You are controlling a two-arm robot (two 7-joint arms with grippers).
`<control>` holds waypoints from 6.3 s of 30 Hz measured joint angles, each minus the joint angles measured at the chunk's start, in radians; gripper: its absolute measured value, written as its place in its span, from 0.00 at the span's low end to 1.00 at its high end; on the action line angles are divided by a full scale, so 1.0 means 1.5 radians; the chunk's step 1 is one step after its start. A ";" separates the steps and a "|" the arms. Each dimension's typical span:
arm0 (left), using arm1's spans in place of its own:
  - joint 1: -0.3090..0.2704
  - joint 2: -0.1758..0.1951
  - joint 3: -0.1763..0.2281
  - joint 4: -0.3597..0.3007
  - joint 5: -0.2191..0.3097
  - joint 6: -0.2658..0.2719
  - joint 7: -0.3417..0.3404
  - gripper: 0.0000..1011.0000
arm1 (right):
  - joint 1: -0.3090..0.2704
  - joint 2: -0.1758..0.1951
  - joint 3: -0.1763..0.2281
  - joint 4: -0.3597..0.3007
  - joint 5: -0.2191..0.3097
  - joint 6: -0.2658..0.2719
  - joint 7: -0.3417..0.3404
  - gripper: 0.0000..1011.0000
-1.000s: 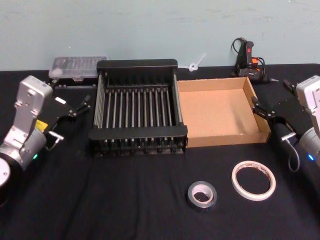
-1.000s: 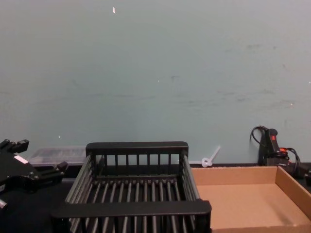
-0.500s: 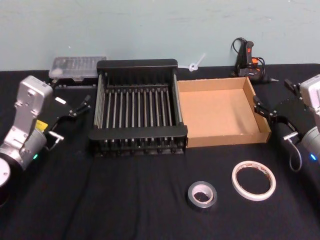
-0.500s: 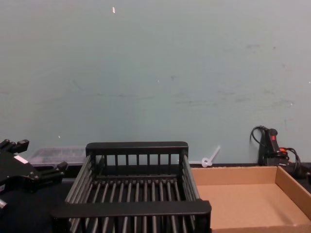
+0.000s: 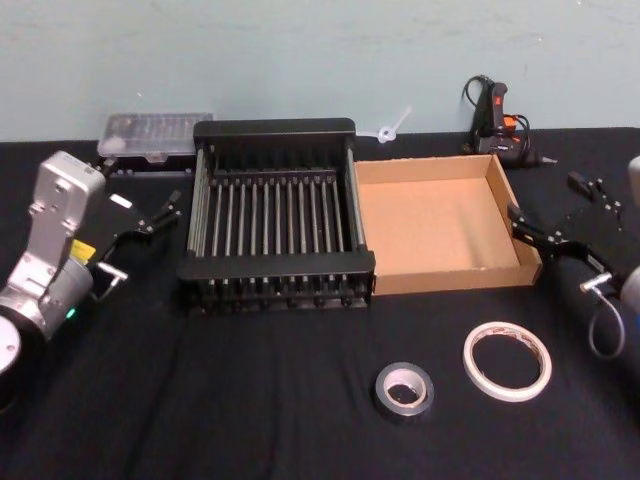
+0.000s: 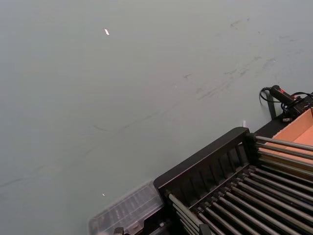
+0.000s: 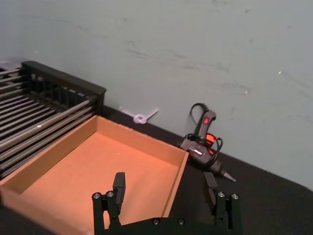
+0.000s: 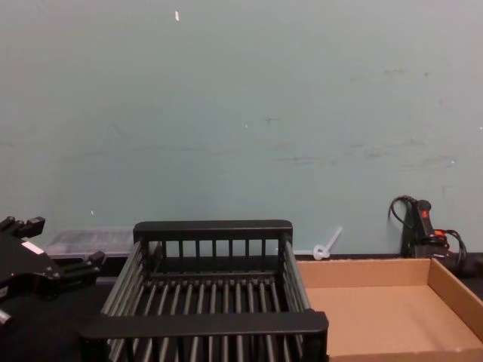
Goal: Pick up the white tape and place it into the black box , Pick up the silver tape and place it into the brown box.
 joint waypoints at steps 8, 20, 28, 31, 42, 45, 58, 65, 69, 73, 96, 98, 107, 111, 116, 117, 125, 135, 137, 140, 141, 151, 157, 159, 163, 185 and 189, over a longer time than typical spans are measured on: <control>0.000 0.000 0.000 0.000 0.000 0.000 0.000 0.99 | -0.045 0.041 0.027 -0.067 0.027 0.062 0.039 0.99; 0.000 0.000 0.000 0.000 0.000 0.000 0.000 0.99 | -0.112 0.072 0.065 -0.145 0.060 0.151 0.060 0.99; 0.000 0.000 0.000 0.000 0.000 0.000 0.000 0.99 | -0.139 0.075 0.075 -0.159 0.067 0.194 0.074 0.99; 0.000 0.000 0.000 0.000 0.000 0.000 0.000 0.99 | -0.144 0.072 0.076 -0.158 0.068 0.204 0.082 0.99; 0.000 0.000 0.000 0.000 0.000 0.000 0.000 0.99 | -0.146 0.062 0.068 -0.142 0.061 0.238 0.109 0.99; 0.000 0.000 0.000 0.000 0.000 0.000 0.000 0.99 | -0.144 0.060 0.066 -0.136 0.056 0.246 0.115 0.99; 0.000 0.000 0.000 0.000 0.000 0.000 0.000 0.99 | -0.139 0.045 0.065 -0.119 0.038 0.262 0.140 0.99; 0.000 0.000 0.000 0.000 0.000 0.000 0.000 0.99 | -0.139 0.037 0.069 -0.113 0.032 0.268 0.148 0.99; 0.000 0.000 0.000 0.000 0.000 0.000 0.000 0.99 | -0.139 0.033 0.071 -0.111 0.030 0.269 0.151 0.99; 0.000 0.000 0.000 0.000 0.000 0.000 0.000 0.99 | -0.139 0.031 0.074 -0.109 0.029 0.270 0.152 0.99; 0.000 0.000 0.000 0.000 0.000 0.000 0.000 0.99 | -0.140 0.024 0.078 -0.101 0.030 0.280 0.160 0.99; 0.000 0.000 0.000 0.000 0.000 0.000 0.000 0.99 | -0.140 0.023 0.078 -0.100 0.031 0.280 0.161 0.99; 0.000 0.000 0.000 0.000 0.000 0.000 0.000 0.99 | -0.140 0.023 0.078 -0.100 0.032 0.279 0.161 0.99; 0.000 0.000 0.000 0.000 0.000 0.000 0.000 0.99 | -0.140 0.023 0.078 -0.100 0.032 0.279 0.161 0.99; 0.000 0.000 0.000 0.000 0.000 0.000 0.000 0.99 | -0.140 0.024 0.078 -0.100 0.032 0.279 0.161 0.99; 0.000 0.000 0.000 0.000 0.000 0.000 0.000 0.99 | -0.140 0.024 0.078 -0.100 0.032 0.279 0.161 0.99; 0.000 0.000 0.000 0.000 0.000 0.000 0.000 0.99 | -0.140 0.024 0.078 -0.100 0.032 0.279 0.160 0.86; 0.000 0.000 0.000 0.000 0.000 0.000 0.000 0.99 | -0.140 0.024 0.078 -0.101 0.032 0.279 0.160 0.59; 0.000 0.000 0.000 0.000 0.000 0.000 0.000 0.99 | -0.140 0.024 0.078 -0.101 0.032 0.279 0.160 0.50; 0.000 0.000 0.000 0.000 0.000 0.000 0.000 0.99 | -0.140 0.024 0.078 -0.101 0.032 0.279 0.160 0.41; 0.000 0.000 0.000 0.000 0.000 0.000 0.000 0.99 | -0.140 0.024 0.078 -0.101 0.032 0.279 0.160 0.36; 0.000 0.000 0.000 0.000 0.000 0.000 0.000 0.99 | -0.140 0.024 0.078 -0.101 0.032 0.279 0.160 0.08; 0.000 0.000 0.000 0.000 0.000 0.000 0.000 0.99 | -0.140 0.024 0.078 -0.101 0.032 0.279 0.160 0.08; 0.000 0.000 0.000 0.000 0.000 0.000 0.000 0.99 | -0.140 0.024 0.078 -0.101 0.032 0.279 0.160 0.08; 0.000 0.000 0.000 0.000 0.000 0.000 0.000 0.99 | -0.140 0.024 0.078 -0.101 0.032 0.279 0.160 0.08; 0.000 0.000 0.000 0.000 0.000 0.000 0.000 0.99 | -0.136 0.014 0.090 -0.122 0.034 0.241 0.160 0.08; 0.000 0.000 0.000 0.000 0.000 0.000 0.000 0.99 | -0.119 0.003 0.090 -0.124 0.037 0.226 0.161 0.08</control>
